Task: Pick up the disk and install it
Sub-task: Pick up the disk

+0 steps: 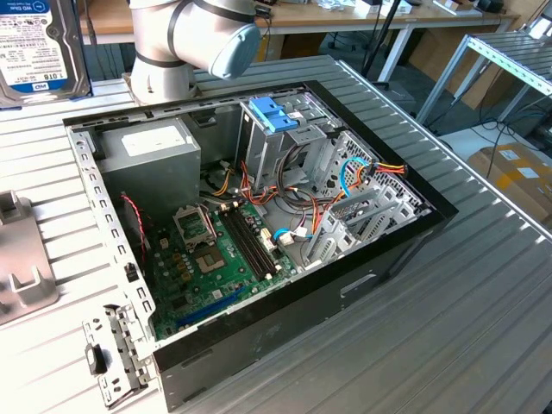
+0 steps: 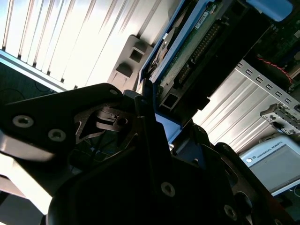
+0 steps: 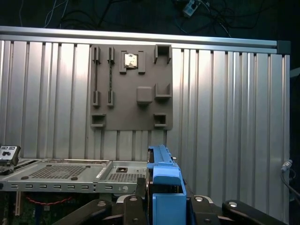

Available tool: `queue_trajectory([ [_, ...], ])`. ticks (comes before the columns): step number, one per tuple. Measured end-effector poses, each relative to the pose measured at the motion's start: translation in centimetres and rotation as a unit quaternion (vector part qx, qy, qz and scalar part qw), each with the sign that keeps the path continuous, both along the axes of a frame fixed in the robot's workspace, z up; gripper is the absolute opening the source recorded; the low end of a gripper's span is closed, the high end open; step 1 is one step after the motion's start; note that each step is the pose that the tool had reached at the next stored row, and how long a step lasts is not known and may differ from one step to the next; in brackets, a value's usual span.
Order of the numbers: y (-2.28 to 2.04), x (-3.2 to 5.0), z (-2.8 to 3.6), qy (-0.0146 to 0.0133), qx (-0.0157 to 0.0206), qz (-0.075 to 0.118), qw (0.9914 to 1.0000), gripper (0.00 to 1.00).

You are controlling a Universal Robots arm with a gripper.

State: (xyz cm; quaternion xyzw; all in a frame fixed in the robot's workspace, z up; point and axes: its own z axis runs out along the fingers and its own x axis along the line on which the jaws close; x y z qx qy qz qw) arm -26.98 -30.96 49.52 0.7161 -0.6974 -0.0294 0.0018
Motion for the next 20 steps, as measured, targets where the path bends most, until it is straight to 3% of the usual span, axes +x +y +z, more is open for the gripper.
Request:
queue_trajectory([
  [20, -0.45, 0.51, 0.00, 0.0000, 0.0000, 0.000, 1.00000, 0.37],
])
